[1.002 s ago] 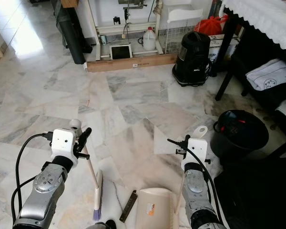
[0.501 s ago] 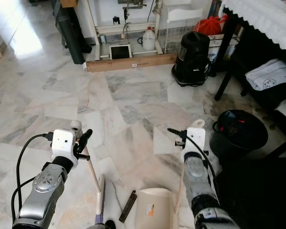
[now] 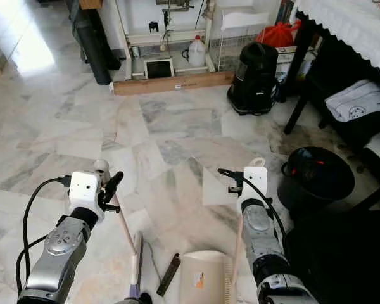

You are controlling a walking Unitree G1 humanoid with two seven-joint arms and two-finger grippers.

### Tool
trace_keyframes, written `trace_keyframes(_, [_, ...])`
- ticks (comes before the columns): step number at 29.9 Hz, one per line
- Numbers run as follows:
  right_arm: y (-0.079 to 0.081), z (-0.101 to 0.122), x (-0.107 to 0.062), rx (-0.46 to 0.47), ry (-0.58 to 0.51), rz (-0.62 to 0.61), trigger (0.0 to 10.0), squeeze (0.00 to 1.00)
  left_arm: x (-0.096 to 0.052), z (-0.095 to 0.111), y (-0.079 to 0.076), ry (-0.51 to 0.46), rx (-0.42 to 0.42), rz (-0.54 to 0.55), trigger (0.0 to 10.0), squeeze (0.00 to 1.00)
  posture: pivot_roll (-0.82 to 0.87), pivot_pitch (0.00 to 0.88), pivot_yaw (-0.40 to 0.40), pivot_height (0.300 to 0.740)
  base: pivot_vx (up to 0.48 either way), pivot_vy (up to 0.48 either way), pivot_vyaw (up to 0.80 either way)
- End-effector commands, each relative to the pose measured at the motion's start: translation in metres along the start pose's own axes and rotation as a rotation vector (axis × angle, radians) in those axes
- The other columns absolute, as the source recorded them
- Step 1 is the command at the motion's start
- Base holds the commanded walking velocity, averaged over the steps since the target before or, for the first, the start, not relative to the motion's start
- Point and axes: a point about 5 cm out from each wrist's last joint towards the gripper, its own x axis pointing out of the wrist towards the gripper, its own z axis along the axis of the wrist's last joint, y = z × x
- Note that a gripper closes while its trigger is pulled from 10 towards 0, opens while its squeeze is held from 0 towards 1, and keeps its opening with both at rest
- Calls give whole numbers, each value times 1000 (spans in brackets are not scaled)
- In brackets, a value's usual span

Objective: Sweep floor

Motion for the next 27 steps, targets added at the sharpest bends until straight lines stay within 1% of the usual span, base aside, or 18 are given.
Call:
trace_keyframes(1, [-3,-14,-8,28,28,-34,10000,0,1,7,3,-29,8,5,10000,0,96,178,46,740,0,0,0])
trace_keyframes(5, [-6,0,-6,35,-59,-50,10000,0,2,8,3,-32,7,2,10000,0,93,176,47,740,0,0,0])
trace_keyframes(9, [-9,19,-5,15,-170,-59,10000,0,2,8,2,-33,8,-4,10000,0,93,174,48,740,0,0,0])
trace_keyframes(10, [-9,19,-5,15,-170,-59,10000,0,2,8,2,-33,8,-4,10000,0,93,174,48,740,0,0,0])
trace_keyframes(11, [-8,26,-5,17,-205,-53,10000,0,3,8,2,-34,8,-5,10000,0,93,174,48,740,0,0,0])
trace_keyframes(14, [-7,29,-6,6,-235,-48,10000,0,3,8,2,-35,8,-7,10000,0,91,173,49,740,0,0,0])
trace_keyframes(19, [-6,28,-8,-22,-239,-31,10000,0,2,8,2,-34,7,-9,10000,0,91,172,49,740,0,0,0])
trace_keyframes(22, [-4,22,-10,-56,-227,-17,10000,0,2,7,1,-30,5,-13,10000,0,91,172,49,740,0,0,0])
trace_keyframes(24, [-2,14,-11,-85,-200,5,10000,0,3,6,0,-19,6,-25,10000,0,94,174,49,740,0,0,0])
trace_keyframes(27, [1,5,-13,-95,-169,18,10000,0,3,3,-1,-1,10,-40,10000,0,96,174,49,740,0,0,0])
